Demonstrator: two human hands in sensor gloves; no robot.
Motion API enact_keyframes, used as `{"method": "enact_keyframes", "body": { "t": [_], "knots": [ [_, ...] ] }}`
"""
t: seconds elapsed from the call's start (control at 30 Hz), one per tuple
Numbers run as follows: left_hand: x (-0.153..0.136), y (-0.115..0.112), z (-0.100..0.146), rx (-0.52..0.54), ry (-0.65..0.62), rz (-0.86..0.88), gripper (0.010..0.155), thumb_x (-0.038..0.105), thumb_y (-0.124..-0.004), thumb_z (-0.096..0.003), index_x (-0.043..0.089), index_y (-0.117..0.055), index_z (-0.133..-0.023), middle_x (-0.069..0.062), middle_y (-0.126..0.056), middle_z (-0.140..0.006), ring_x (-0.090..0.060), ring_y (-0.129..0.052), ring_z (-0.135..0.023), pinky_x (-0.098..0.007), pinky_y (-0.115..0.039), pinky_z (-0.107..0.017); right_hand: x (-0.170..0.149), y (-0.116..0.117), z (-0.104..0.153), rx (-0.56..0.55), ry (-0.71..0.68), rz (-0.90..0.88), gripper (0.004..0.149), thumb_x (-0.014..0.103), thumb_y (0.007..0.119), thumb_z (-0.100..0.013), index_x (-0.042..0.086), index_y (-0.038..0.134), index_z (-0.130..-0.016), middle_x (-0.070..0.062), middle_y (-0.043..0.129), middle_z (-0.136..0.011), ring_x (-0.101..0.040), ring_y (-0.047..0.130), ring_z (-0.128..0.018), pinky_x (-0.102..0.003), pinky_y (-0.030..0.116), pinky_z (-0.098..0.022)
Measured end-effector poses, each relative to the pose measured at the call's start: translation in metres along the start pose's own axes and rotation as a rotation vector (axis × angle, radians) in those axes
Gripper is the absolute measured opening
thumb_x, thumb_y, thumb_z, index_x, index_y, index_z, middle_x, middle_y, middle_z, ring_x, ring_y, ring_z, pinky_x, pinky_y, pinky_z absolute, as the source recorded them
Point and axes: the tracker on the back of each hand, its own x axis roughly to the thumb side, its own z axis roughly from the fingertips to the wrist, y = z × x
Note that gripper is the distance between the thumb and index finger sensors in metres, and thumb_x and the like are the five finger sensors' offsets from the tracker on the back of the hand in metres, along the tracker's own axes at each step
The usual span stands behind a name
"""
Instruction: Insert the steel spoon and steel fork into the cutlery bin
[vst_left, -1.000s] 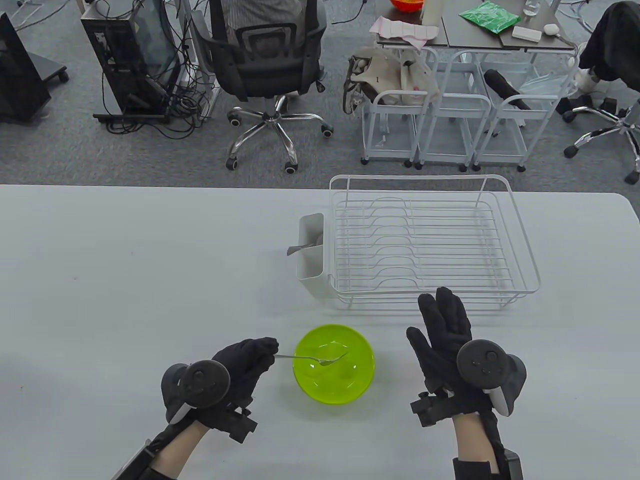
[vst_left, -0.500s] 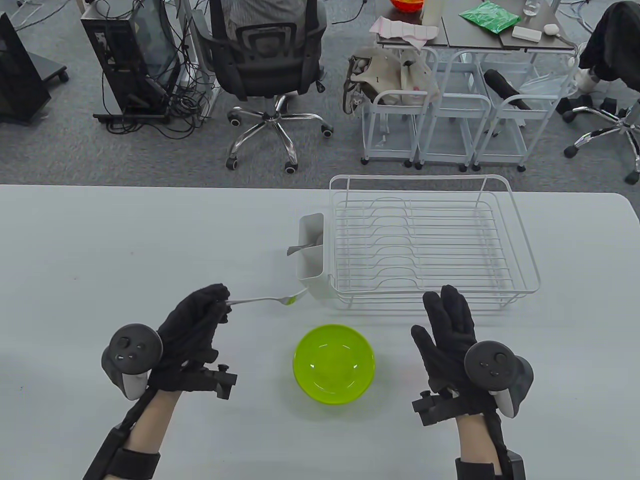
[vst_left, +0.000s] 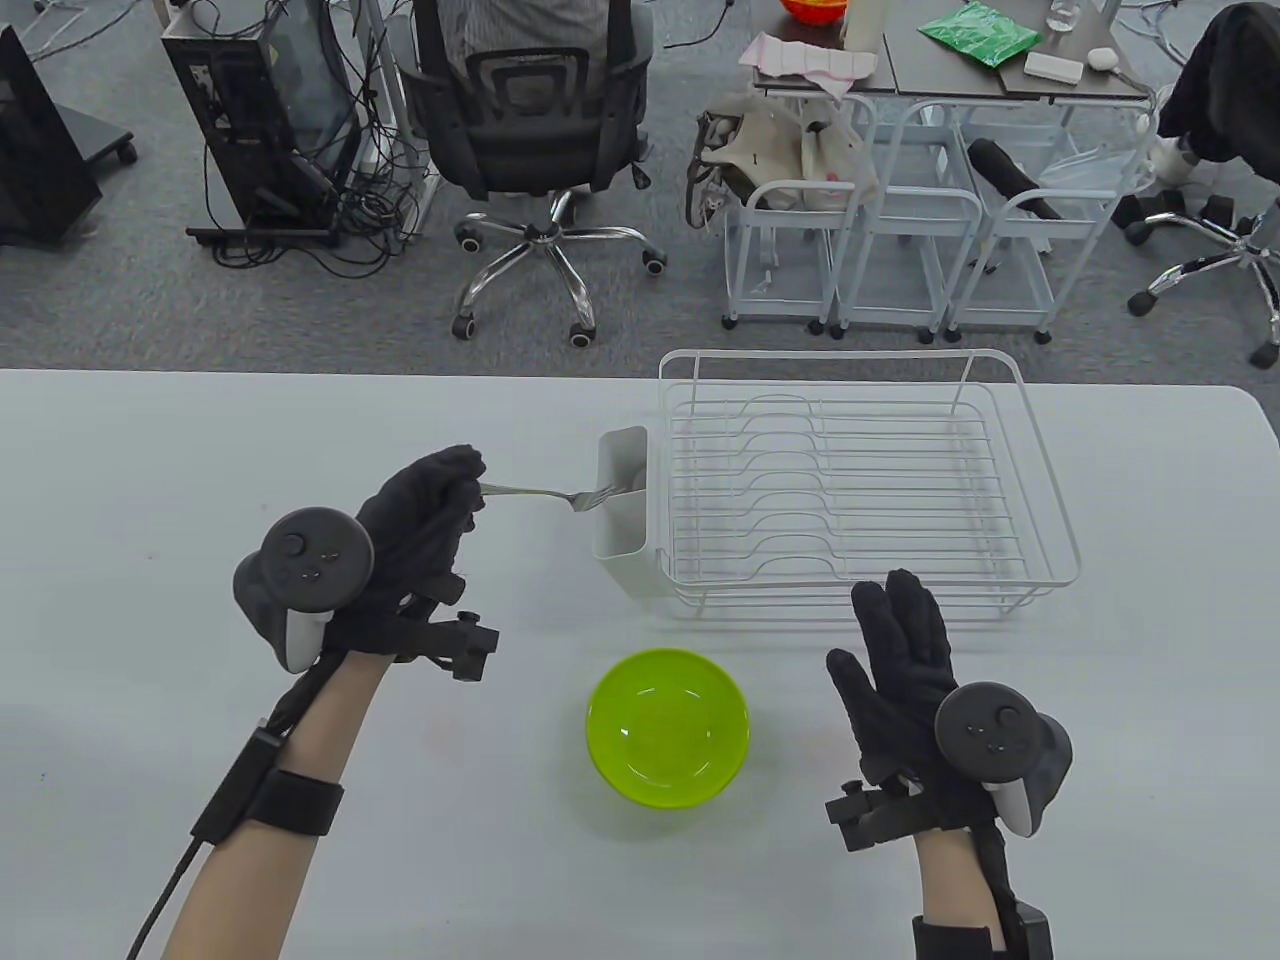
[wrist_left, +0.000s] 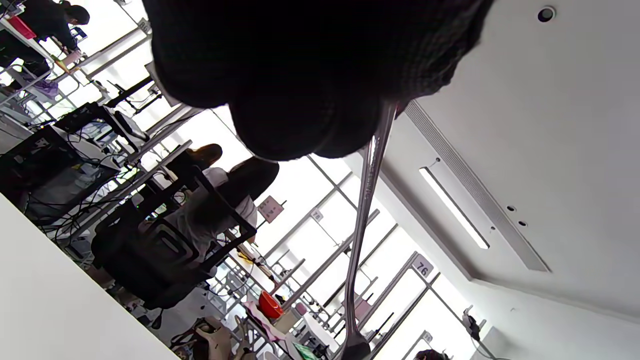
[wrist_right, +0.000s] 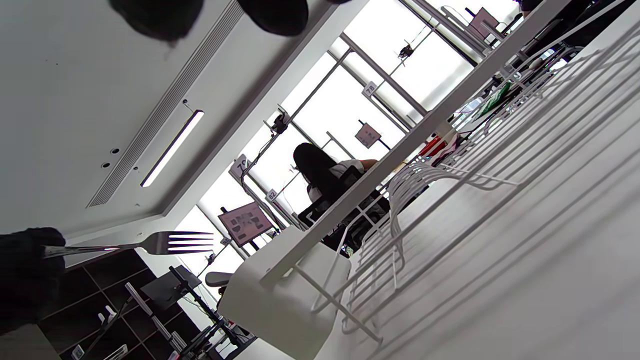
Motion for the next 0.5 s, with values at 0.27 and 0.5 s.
{"method": "enact_keyframes", "body": {
  "t": [0.27, 0.5],
  "knots": [
    [0.000, -0.042, -0.022, -0.134, 0.015, -0.104, 0.043, 0.043, -0.074, -0.0513, 0.029, -0.088, -0.089, 0.007, -0.104, -0.073, -0.015, -0.105, -0.053, -0.032, -0.091, -0.045, -0.001, -0.001, 0.000, -0.005, -0.002, -0.006, 0.070, 0.051, 0.064, -0.051, 0.020, 0.050, -0.112, -0.012, 0.030, -0.118, -0.042, 0.025, -0.110, -0.064, 0.031, -0.072],
    [-0.010, -0.070, -0.046, -0.238, 0.121, -0.078, 0.044, 0.043, -0.073, -0.0518, 0.028, -0.089, -0.090, 0.005, -0.106, -0.071, -0.016, -0.105, -0.050, -0.032, -0.091, -0.043, 0.001, -0.003, 0.000, -0.012, -0.008, -0.013, 0.070, 0.051, 0.064, -0.051, 0.020, 0.050, -0.112, -0.012, 0.030, -0.118, -0.042, 0.026, -0.110, -0.064, 0.032, -0.072]
  ]
}}
